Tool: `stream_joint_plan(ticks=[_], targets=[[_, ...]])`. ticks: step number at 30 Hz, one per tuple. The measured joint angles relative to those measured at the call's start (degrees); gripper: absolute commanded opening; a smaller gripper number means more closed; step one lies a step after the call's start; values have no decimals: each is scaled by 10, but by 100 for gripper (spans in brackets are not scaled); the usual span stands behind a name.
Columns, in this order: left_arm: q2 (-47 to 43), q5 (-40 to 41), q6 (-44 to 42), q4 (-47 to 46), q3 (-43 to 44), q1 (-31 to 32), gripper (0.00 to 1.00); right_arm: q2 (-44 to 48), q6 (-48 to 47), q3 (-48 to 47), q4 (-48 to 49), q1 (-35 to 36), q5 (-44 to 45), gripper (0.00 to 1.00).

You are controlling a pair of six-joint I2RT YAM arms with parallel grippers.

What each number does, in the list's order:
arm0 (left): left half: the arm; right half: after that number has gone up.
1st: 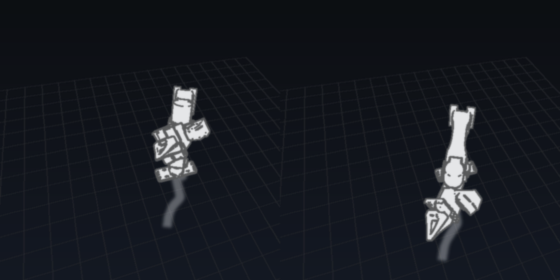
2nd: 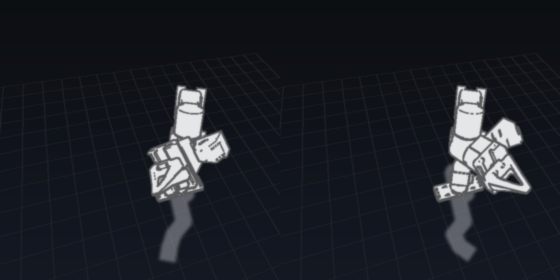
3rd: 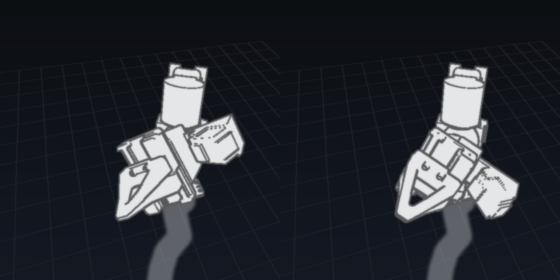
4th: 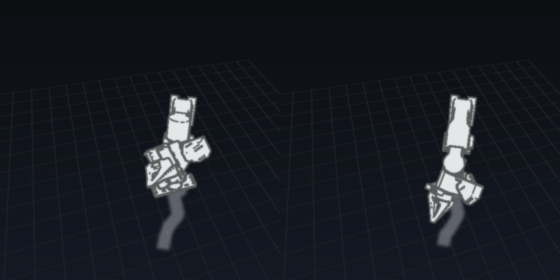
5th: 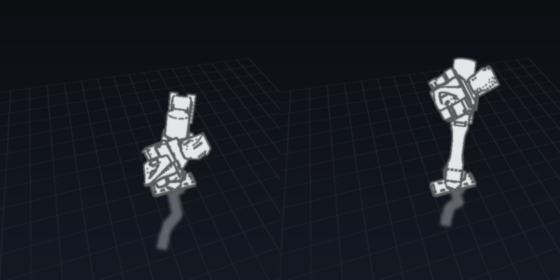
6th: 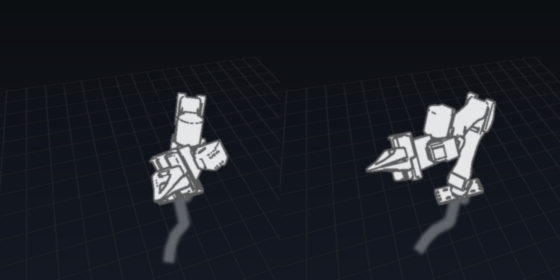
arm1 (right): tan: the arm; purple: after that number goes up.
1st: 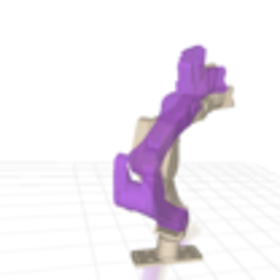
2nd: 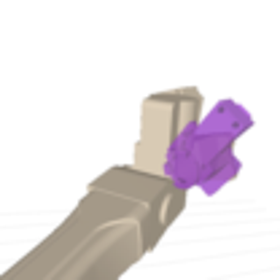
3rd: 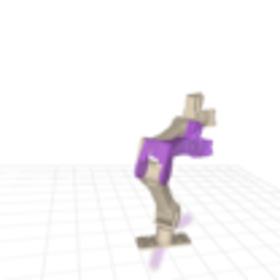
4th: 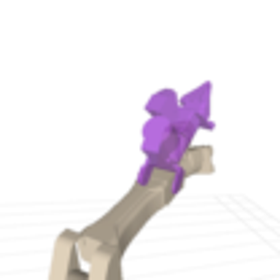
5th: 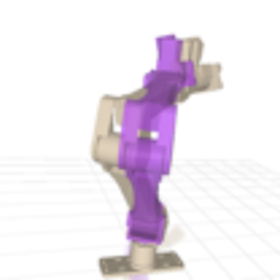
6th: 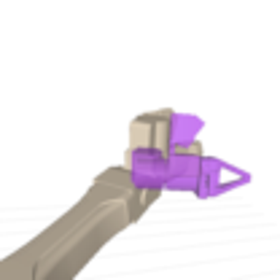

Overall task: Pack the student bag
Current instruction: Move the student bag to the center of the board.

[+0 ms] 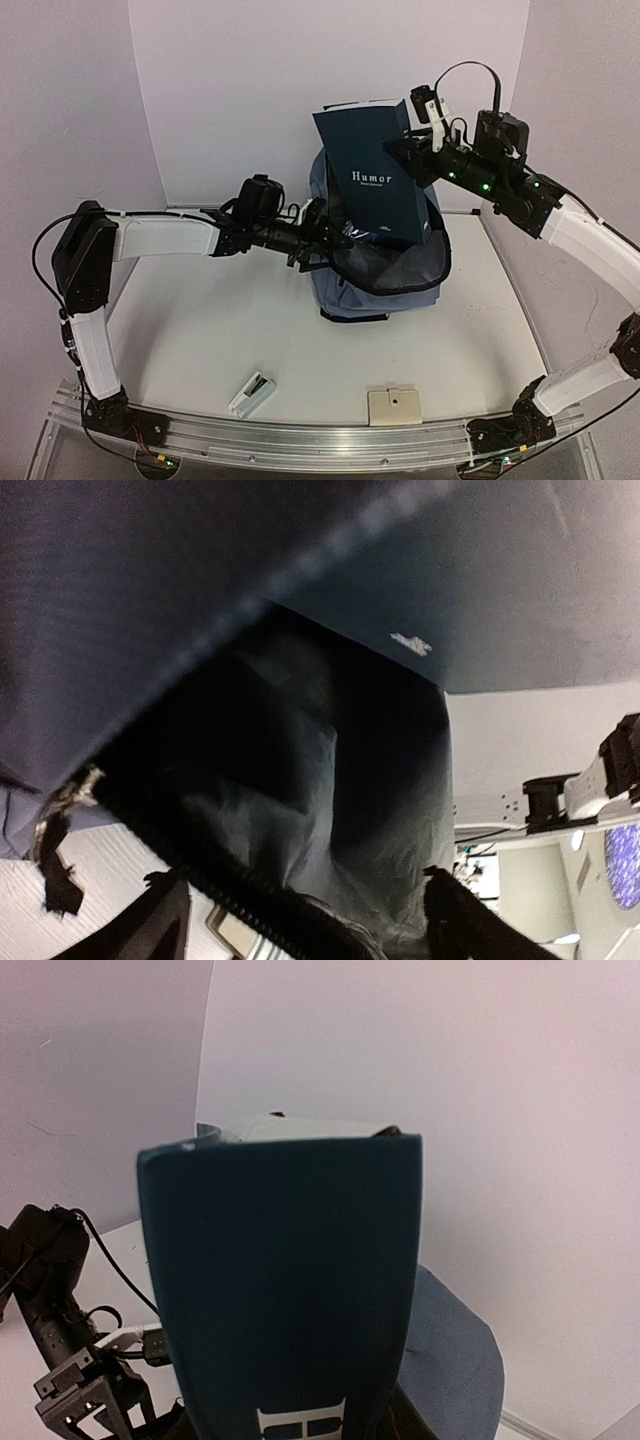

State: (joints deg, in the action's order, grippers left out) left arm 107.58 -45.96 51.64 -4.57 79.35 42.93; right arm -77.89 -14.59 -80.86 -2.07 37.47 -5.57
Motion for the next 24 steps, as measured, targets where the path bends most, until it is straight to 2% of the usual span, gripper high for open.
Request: stream_joint_plan(ticks=[3,5,12,19,24], targets=[[13,7,4,2,6,14,21,0,-14,1,6,-7,-17,0],[14,14,-3,13,8,22,3,0,-25,2,12,-13,-35,0],[-1,55,-35,56,2,45,0,-9,-74,22,51,-42,-125,0],[-53,77,-47,80,-36,48,0,-65,-96,22,71,-96,-272,0],[-58,87,-52,87,-41,50,0,-109,-92,20,82,-135,-361,0]])
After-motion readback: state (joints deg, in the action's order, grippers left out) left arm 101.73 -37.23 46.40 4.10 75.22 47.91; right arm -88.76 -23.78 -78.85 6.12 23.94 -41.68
